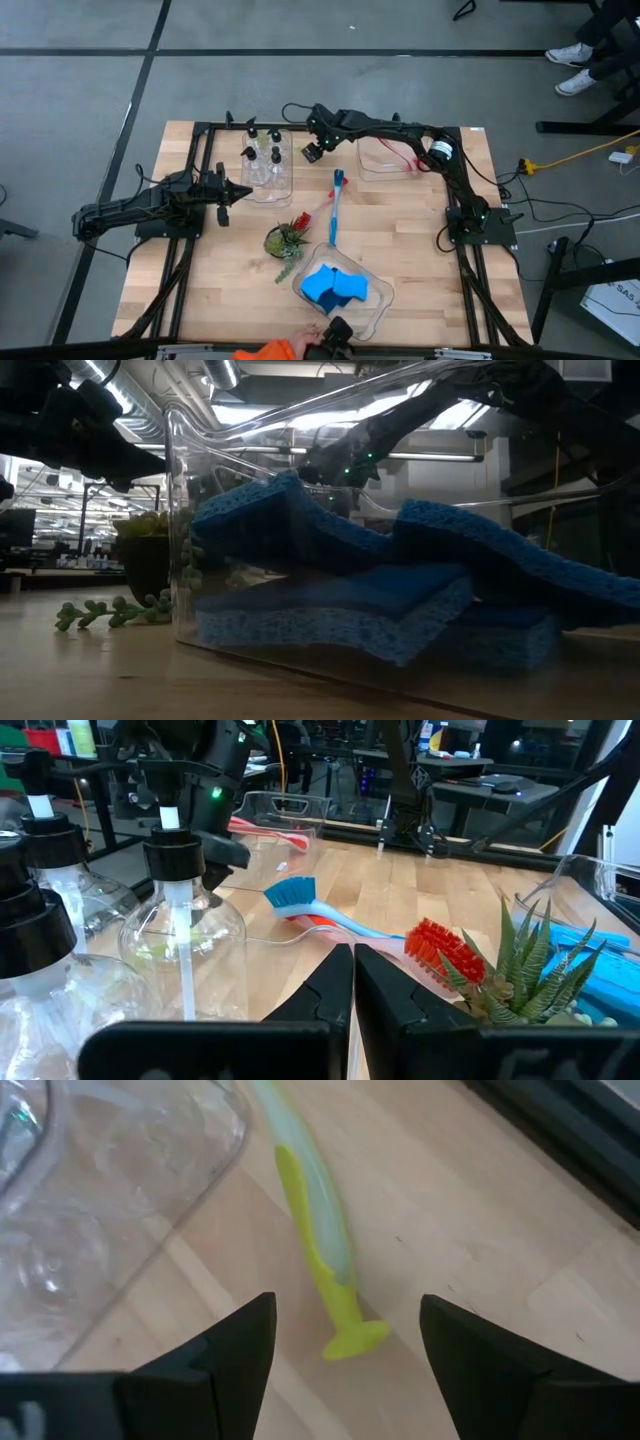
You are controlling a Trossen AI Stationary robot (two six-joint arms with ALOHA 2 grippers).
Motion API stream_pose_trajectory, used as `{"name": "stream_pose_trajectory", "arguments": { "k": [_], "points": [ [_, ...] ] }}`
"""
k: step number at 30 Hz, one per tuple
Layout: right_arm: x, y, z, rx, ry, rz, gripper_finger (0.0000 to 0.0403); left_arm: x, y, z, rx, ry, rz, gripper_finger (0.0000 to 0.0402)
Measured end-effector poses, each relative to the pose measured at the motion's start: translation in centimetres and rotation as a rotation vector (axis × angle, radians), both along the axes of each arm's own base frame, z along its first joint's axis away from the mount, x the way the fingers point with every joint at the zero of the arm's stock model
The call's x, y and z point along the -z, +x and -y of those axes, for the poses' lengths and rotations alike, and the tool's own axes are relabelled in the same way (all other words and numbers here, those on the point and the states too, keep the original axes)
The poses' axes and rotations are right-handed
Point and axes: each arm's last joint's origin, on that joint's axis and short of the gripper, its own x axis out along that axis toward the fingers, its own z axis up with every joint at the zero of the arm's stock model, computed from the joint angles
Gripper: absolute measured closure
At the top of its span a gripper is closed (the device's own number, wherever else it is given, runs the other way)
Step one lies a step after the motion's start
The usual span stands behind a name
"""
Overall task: Pick & Place Kitchen Sink Supplies
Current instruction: Put the yellow dish brush into the top right transparent bin
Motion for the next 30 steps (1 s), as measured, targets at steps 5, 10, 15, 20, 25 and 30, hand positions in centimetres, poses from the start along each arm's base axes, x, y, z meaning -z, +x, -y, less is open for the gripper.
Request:
{"name": "stream_pose_trajectory", "arguments": {
  "k": [5, 10, 15, 20, 25, 30],
  "points": [
    [0.6, 0.3, -0.5, -0.024, -0.047, -0.048, 0.0157, 0.0, 0.0, 0.0, 0.001, 0.000, 0.000, 0.0392],
    [0.8, 0.5, -0.7, -0.039, -0.063, -0.068, 0.0157, 0.0, 0.0, 0.0, 0.001, 0.000, 0.000, 0.0390],
    [1.5, 0.6, -0.8, -0.071, -0.097, -0.112, 0.0157, 0.0, 0.0, 0.0, 0.002, 0.000, 0.000, 0.0393],
    [1.7, 0.7, -0.9, -0.067, -0.118, -0.124, 0.0157, 0.0, 0.0, 0.0, 0.002, 0.000, 0.000, 0.0392],
    [2.2, 0.7, -0.9, -0.094, -0.161, -0.168, 0.0157, 0.0, 0.0, 0.0, 0.002, 0.000, 0.001, 0.0389],
    [2.2, 0.8, -1.1, -0.122, -0.167, -0.178, 0.0157, 0.0, 0.0, 0.0, 0.002, 0.000, 0.001, 0.0391]
  ]
}}
